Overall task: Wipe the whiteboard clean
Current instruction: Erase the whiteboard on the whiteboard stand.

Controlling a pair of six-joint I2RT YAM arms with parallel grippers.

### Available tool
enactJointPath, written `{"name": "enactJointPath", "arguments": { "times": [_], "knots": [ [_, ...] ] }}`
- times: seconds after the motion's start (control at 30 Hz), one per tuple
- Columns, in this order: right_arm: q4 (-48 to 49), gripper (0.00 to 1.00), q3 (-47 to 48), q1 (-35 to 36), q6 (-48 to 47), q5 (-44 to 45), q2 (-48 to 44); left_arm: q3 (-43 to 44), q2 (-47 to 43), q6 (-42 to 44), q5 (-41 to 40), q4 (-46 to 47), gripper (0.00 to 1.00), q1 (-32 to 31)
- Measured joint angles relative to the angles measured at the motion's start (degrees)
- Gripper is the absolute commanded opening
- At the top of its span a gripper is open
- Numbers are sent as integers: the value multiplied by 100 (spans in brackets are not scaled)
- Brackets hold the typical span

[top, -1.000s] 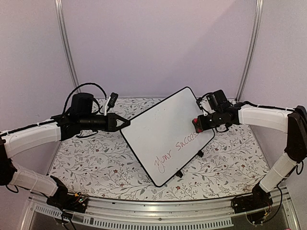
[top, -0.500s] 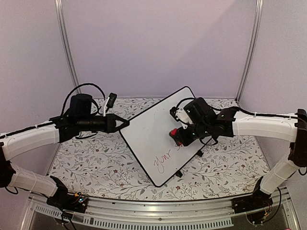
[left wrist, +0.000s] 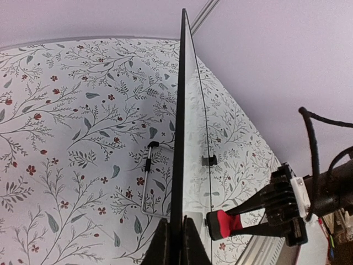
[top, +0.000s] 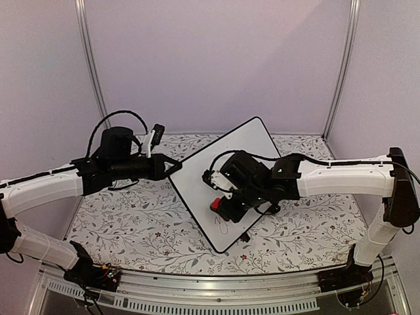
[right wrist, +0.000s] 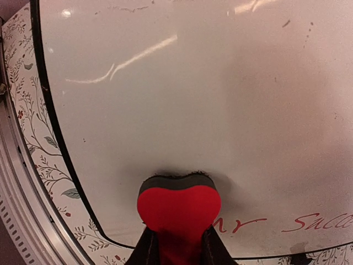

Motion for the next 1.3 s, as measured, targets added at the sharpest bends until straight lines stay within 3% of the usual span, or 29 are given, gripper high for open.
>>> {"name": "enactJointPath", "arguments": {
  "times": [0.3,0.6,1.3],
  "knots": [
    [-48,20,-68,267,120,96,63,-492,-151,-48,-127,667,0,-24],
    [-81,20,-109,660,369,485,216,-538,-175,-74,-140,756,0,-22],
    [-131,21,-66,699,605,973,450,-538,-166,-85,-129,839,0,4]
  ]
}}
